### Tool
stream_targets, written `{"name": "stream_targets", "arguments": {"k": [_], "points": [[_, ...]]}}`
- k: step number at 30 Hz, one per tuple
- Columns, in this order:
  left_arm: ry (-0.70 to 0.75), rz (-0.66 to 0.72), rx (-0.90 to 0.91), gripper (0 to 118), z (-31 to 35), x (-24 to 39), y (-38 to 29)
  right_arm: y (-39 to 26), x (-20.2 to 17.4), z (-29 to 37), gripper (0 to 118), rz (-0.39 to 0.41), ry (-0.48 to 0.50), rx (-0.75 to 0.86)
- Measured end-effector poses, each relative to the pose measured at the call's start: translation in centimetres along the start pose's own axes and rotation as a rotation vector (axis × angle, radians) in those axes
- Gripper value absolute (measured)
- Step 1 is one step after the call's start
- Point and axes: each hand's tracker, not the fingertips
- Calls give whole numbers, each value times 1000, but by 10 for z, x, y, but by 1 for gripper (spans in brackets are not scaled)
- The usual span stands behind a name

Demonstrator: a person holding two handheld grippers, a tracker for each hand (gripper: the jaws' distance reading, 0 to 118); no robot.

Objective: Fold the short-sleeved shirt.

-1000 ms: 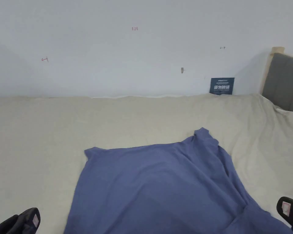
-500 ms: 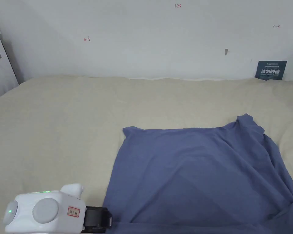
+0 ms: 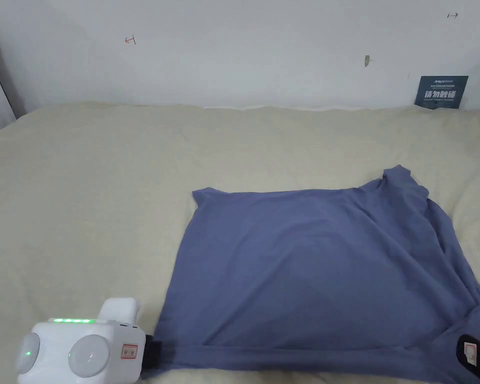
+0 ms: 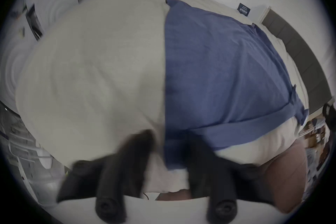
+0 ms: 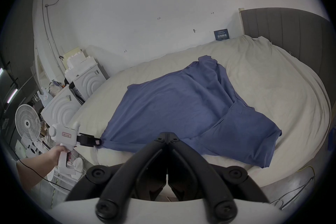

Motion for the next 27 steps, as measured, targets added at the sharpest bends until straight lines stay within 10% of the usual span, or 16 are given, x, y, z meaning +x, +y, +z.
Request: {"name": "stream_targets", "arguments": {"k": [16, 17, 20, 27], "points": [[-27, -92, 117, 2, 29, 34, 2, 10, 124, -1, 1, -46, -192, -189], [-28, -95, 122, 2, 32, 37, 2, 4, 134, -3, 9, -39, -171, -189], [-29, -99, 138, 2, 38, 45, 2, -5, 149, -27, 108, -72, -225, -354], [-44, -70, 119, 2, 38, 45, 4, -32, 153, -44, 110, 136, -316, -379]]}}
